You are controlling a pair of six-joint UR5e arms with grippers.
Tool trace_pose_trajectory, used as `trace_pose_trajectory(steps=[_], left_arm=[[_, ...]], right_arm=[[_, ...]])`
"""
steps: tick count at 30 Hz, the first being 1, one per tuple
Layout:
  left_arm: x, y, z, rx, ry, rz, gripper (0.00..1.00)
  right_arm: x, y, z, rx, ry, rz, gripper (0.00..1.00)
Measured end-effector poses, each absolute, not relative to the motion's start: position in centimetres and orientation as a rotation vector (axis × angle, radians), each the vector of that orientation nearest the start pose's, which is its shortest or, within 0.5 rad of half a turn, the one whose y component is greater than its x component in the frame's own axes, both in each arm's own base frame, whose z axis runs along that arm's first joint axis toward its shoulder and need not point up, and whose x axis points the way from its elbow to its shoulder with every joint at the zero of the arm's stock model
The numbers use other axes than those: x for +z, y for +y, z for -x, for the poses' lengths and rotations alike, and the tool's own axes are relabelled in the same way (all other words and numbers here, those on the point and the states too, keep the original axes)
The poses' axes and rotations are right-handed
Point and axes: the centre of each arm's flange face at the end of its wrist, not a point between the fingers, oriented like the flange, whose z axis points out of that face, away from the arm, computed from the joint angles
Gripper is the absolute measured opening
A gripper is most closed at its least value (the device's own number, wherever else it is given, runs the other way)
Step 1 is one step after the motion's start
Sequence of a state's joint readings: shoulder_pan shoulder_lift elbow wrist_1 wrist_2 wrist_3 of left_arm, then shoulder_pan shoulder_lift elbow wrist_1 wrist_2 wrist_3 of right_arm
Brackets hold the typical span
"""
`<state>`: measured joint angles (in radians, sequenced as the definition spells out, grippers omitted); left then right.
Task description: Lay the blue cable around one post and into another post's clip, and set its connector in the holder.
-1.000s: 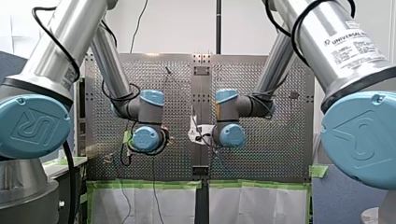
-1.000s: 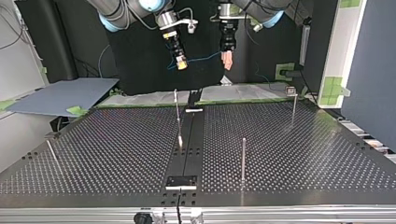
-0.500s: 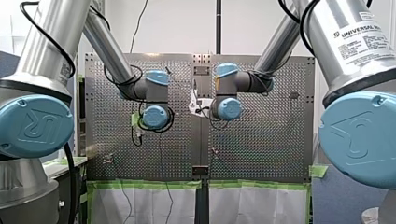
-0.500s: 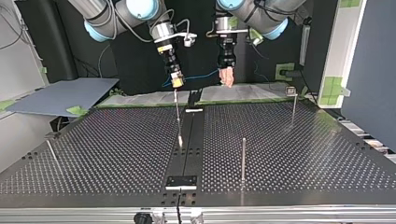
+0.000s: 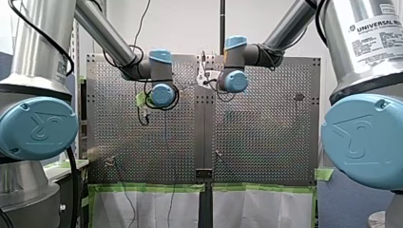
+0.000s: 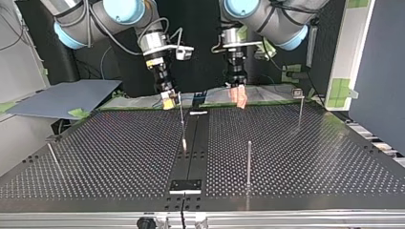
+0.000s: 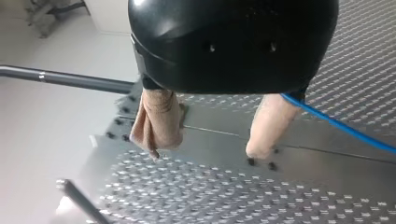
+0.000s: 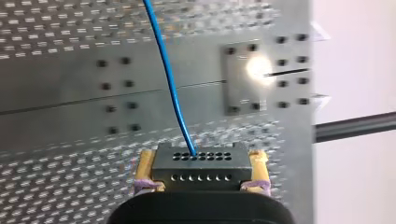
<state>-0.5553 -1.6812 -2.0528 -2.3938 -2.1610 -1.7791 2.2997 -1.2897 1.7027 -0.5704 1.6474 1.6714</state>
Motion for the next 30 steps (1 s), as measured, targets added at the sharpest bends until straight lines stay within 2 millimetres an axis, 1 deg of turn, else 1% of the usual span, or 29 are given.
trace_pose_trajectory(steps=[2,7,13,14,16,20,25,27,30], left_arm=[[29.1,-31.1,-36.1,-0.209,1.412,0.252,1.00],[32.6,-30.3,-37.1,-0.212,1.369,0.289,1.00],[36.7,-28.8,-38.3,-0.235,1.314,0.338,1.00],[37.2,-28.6,-38.5,-0.238,1.307,0.341,1.00],[38.6,-28.0,-38.8,-0.246,1.290,0.347,1.00],[41.6,-26.8,-39.4,-0.257,1.252,0.350,1.00],[46.1,-24.9,-39.9,-0.262,1.198,0.344,1.00],[48.0,-24.0,-39.9,-0.262,1.175,0.340,1.00],[50.2,-23.0,-39.8,-0.262,1.147,0.335,1.00]], right_arm=[[34.7,-35.8,-48.7,1.871,-0.834,-1.489,0.00],[38.6,-35.4,-48.6,1.901,-0.787,-1.464,0.00],[42.8,-34.5,-48.6,1.927,-0.729,-1.438,0.00],[43.2,-34.4,-48.6,1.928,-0.722,-1.437,0.00],[43.7,-34.4,-48.8,1.925,-0.709,-1.444,0.00],[43.9,-34.7,-49.5,1.911,-0.698,-1.471,0.00],[44.9,-34.9,-50.1,1.900,-0.690,-1.490,0.00],[44.9,-34.7,-50.7,1.892,-0.681,-1.507,0.00],[44.6,-34.7,-51.6,1.877,-0.670,-1.536,0.00]])
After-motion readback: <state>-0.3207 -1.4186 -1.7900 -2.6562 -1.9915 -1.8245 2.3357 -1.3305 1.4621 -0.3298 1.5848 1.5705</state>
